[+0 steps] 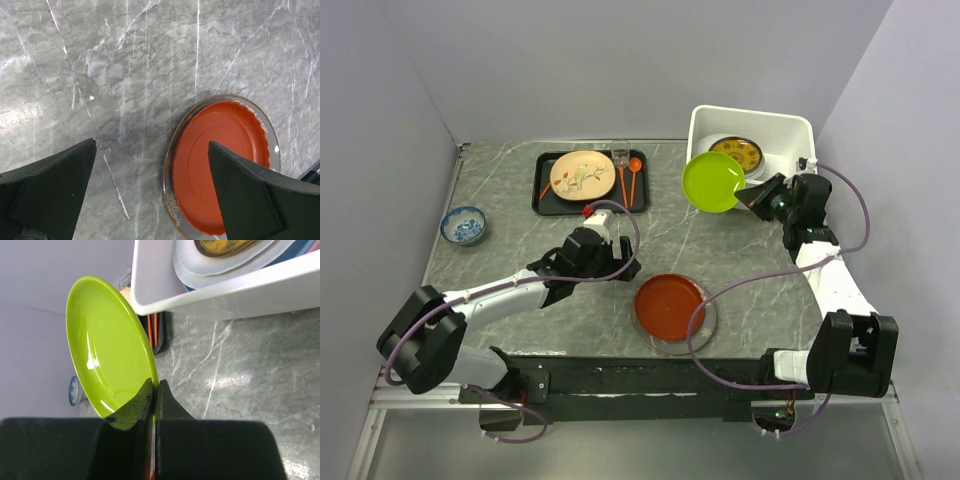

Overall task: Place the plates into the plastic bin on the countertop
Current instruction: Place the plate in the plastic bin.

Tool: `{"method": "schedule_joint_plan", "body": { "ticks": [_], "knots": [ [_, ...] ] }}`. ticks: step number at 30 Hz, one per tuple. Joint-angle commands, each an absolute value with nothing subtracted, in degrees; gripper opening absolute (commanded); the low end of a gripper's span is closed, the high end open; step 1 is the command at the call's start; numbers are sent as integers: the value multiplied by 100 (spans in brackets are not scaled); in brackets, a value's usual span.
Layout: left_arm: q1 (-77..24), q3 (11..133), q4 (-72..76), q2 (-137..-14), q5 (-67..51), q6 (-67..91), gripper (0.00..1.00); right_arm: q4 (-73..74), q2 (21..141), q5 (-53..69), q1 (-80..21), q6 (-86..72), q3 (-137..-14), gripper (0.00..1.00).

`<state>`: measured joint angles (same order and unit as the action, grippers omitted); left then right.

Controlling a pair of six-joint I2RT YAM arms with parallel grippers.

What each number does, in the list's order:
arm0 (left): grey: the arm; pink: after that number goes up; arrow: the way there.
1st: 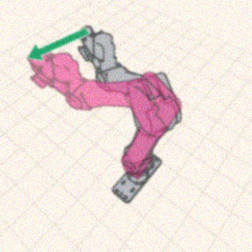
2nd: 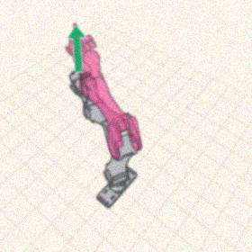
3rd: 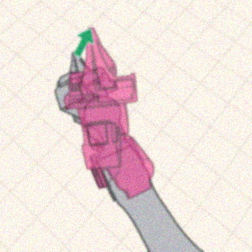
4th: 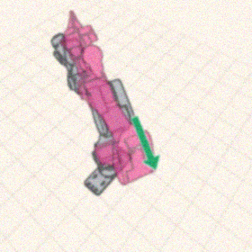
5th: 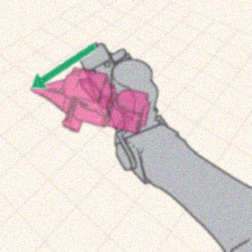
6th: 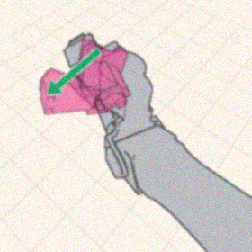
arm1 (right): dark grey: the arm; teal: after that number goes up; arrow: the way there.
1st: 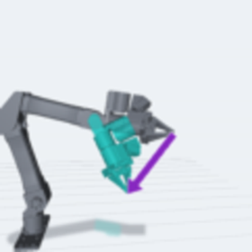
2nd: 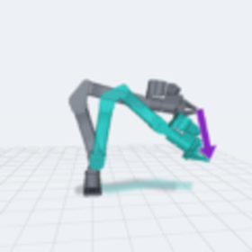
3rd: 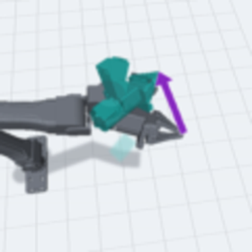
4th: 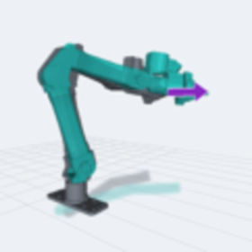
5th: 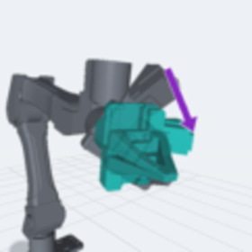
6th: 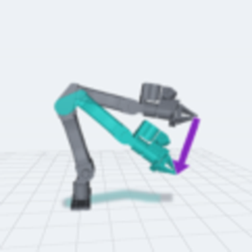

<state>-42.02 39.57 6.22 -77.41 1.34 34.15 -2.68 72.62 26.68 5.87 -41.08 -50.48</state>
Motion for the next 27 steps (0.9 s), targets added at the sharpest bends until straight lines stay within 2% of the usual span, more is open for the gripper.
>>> {"method": "schedule_joint_plan", "body": {
  "ticks": [1,14,27],
  "knots": [
    [-4175,3920,782,-7427,141,3480,99,-948,7391,2865,668,-4500,-5317,0],
    [-4184,3639,800,-7023,202,3542,99,-870,7673,2830,905,-4623,-5862,0],
    [-4184,3744,958,-7242,-61,3551,99,-1266,8270,2716,1046,-5142,-6205,0]
  ]
}}
